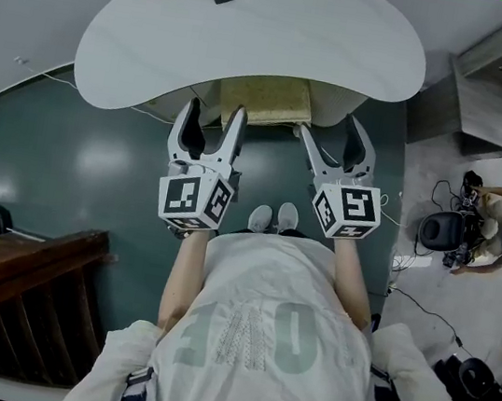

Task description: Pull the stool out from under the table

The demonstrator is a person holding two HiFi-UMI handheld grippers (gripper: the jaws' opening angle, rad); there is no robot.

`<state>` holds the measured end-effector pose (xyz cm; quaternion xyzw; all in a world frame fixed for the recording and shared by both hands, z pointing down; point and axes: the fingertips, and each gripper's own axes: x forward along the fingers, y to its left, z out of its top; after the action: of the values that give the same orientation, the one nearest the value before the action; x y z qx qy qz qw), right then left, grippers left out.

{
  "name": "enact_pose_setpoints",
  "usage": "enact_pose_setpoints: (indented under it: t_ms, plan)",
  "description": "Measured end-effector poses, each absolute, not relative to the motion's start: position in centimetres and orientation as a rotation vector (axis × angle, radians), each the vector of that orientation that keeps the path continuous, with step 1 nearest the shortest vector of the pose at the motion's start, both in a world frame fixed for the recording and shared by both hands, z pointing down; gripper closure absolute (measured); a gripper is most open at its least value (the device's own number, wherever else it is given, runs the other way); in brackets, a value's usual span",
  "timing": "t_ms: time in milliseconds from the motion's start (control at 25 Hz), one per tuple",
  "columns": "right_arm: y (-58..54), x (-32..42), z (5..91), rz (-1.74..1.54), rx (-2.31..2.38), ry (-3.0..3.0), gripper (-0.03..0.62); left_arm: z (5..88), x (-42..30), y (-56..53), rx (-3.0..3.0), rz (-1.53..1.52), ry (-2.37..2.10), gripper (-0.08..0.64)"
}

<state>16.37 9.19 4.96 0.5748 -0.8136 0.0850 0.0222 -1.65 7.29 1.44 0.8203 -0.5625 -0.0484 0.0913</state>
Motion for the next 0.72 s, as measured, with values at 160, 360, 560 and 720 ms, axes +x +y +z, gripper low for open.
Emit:
enact_pose_setpoints:
  t_ms: [160, 360, 560, 720]
  plan:
    - [8.2, 16.9, 6.4, 0.376, 1.768, -2.564, 0.252, 3.4, -2.0, 6.5, 2.417, -0.125, -1.659, 0.241]
    - [4.9, 15.8, 9.6, 0.389, 1.677, -2.546, 0.252, 7.8, -3.9, 4.0, 2.392, -0.042, -1.626, 0.238]
    - [2.2, 13.5, 17.0, 0.314, 1.572, -2.522, 0.252, 17.6, -7.0, 1.5, 2.335, -0.002, -1.623, 0.238]
    - [0.4, 13.0, 23.9, 0.291, 1.524, -2.506, 0.253, 25.5, -7.6, -0.4, 2.312, 0.033, -1.628, 0.238]
